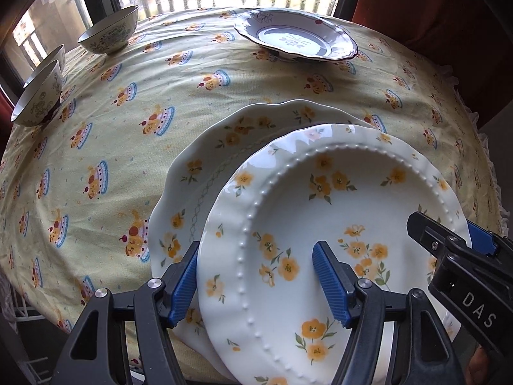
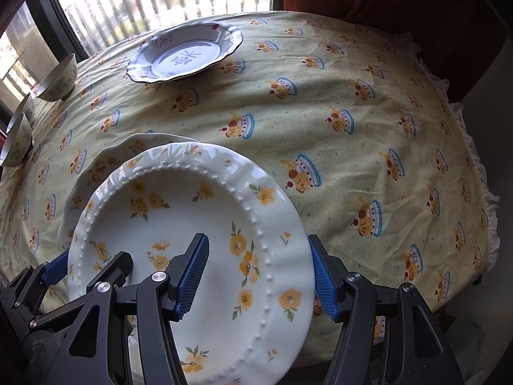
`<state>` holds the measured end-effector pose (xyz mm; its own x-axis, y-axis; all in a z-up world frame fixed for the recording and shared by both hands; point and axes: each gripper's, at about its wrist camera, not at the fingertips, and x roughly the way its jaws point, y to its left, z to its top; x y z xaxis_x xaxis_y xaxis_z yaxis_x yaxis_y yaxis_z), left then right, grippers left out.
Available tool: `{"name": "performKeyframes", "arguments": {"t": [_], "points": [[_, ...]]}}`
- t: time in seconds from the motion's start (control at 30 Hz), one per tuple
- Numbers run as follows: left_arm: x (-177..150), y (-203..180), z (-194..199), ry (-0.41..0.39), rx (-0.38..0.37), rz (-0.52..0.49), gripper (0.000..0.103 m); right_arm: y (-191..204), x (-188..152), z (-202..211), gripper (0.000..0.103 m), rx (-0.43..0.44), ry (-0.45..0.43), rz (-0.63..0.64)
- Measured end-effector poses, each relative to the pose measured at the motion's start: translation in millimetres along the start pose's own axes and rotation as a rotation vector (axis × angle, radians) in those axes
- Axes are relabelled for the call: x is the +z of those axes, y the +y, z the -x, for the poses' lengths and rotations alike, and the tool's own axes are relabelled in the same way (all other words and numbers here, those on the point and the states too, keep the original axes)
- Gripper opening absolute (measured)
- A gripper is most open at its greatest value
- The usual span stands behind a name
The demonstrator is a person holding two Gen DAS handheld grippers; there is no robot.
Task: Organize plates and bowls
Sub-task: 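Carry the deep plate over the flat plate and lower it on top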
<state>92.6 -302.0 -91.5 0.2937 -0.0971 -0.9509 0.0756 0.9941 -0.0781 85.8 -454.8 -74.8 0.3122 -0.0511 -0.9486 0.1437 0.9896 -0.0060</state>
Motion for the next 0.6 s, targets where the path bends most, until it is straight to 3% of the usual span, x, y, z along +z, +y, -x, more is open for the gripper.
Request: {"name": "performKeyframes", "arguments": {"t": [0.37, 0.6], "points": [[6.8, -1.1, -4.4, -0.015, 0.031, -0.014, 0.071, -1.1, 5.5, -8.1, 0.066, 0.014, 0.014, -0.008], [8.6, -6.9, -8.9, -0.012, 0.061, -0.049, 0.080, -0.7, 5.6, -13.7, 0.063, -0.003, 0.018, -0.009]]}}
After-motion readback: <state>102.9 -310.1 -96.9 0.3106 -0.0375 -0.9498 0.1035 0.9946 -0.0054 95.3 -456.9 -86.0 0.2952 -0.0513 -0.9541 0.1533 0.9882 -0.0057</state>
